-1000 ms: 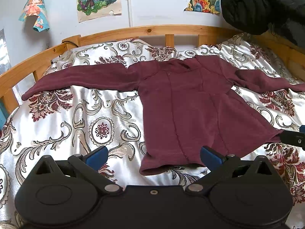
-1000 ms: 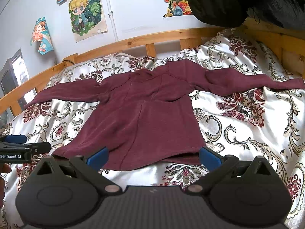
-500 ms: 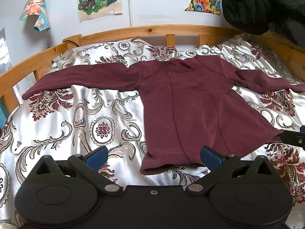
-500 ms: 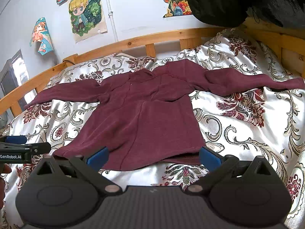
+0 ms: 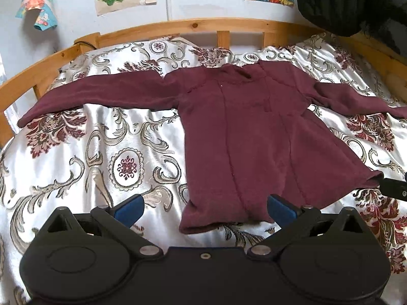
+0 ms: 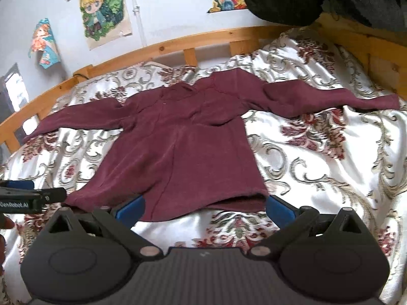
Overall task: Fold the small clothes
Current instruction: 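Grasp the sleeve cuff nearest the right tool with the right tool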
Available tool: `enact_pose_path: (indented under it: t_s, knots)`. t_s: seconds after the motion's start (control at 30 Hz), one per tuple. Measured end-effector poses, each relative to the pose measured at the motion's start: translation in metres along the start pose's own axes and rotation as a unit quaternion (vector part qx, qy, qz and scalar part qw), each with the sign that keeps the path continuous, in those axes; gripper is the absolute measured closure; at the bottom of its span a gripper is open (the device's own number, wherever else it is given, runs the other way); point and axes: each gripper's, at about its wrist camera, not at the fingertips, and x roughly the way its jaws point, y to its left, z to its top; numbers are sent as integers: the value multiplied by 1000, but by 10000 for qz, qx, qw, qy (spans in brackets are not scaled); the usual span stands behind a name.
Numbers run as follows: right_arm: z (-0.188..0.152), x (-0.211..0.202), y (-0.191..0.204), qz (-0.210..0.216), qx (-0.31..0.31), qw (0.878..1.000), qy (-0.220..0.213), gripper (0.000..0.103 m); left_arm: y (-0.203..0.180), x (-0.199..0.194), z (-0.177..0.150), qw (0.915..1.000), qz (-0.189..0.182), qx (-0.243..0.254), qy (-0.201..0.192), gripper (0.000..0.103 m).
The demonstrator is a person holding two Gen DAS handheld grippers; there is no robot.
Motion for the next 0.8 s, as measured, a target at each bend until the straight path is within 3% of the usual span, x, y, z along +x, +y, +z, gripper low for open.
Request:
enact_pose_path:
  t_s: [0.17, 0.37, 0.5, 0.67, 0.8]
  knots:
    - [11, 0, -10, -285, 52, 9996, 35, 0, 5, 9, 26, 9997, -163, -72, 189, 1]
    - [34, 10, -35, -693, 207, 9972, 176, 0, 12, 18, 75, 9984, -112, -475, 284, 1]
    - [55, 23, -57, -1033, 138, 9944, 158, 0, 0, 30, 113, 9983, -30, -461, 356, 1]
    - [85, 35, -94, -1347, 117, 9906, -204, 0, -21, 55, 136, 9980, -143, -494, 366, 1]
    - [103, 46, -135, -1662, 279, 9834, -668, 0, -36, 80, 132, 9974, -217, -529, 435, 1]
